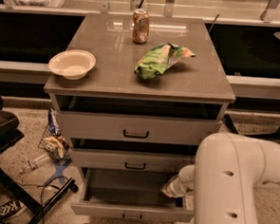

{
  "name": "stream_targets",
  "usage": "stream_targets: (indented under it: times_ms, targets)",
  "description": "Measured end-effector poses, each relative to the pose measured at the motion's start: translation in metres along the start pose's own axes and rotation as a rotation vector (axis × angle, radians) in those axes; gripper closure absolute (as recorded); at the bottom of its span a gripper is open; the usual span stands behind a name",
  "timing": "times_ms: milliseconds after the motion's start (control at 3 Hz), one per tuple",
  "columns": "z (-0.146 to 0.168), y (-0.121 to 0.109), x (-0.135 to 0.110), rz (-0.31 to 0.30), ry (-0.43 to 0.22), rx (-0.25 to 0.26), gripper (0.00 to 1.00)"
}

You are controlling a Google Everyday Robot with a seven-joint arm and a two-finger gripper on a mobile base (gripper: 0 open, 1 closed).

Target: Open bottom drawer

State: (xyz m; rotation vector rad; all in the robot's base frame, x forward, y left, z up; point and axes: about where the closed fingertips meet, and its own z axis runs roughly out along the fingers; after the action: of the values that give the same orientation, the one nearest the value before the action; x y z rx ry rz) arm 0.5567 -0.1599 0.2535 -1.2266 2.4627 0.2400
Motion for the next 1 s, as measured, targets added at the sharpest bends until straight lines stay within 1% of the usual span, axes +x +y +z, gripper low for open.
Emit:
stream_targets:
  times_ms: [333, 667, 1000]
  targets:
    - [0.044, -0.004, -0.002, 0.011, -0.021, -0.057, 1.0]
    - [0.08, 0.003, 0.005, 0.041, -0.043, -0.12, 1.0]
    - [0.089, 0.002, 0.005, 0.047, -0.049, -0.129, 1.0]
